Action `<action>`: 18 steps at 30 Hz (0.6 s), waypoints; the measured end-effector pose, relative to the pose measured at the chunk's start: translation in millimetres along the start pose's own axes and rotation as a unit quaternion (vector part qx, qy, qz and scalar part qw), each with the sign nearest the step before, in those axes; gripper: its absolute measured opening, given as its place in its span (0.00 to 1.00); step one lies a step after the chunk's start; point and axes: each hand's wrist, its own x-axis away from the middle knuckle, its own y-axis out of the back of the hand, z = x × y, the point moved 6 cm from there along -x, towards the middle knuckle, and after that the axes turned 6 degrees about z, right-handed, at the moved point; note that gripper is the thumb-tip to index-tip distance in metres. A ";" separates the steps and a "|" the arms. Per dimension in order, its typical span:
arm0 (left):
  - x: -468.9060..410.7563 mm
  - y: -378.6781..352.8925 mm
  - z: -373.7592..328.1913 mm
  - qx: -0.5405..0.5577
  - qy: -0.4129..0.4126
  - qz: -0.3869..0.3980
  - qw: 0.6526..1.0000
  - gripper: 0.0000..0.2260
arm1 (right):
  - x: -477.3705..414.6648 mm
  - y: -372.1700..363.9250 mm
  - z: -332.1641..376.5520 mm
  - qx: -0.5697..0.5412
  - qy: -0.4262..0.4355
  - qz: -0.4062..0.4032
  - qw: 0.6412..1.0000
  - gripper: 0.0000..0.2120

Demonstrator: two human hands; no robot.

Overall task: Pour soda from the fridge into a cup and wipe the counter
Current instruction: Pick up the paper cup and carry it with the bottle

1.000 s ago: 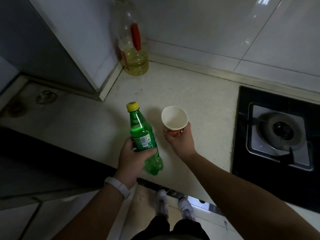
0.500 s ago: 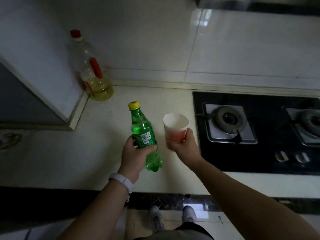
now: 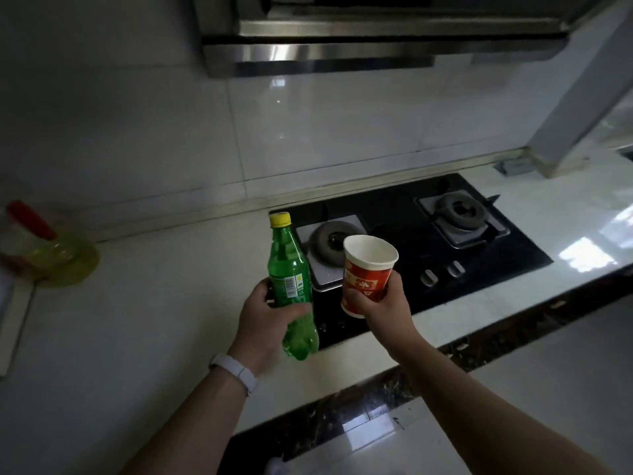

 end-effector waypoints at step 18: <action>35.4 -315.7 -44.4 -0.054 -0.037 0.173 0.983 0.21 | 88.2 311.7 -33.5 -0.059 -0.019 -0.133 0.989 0.28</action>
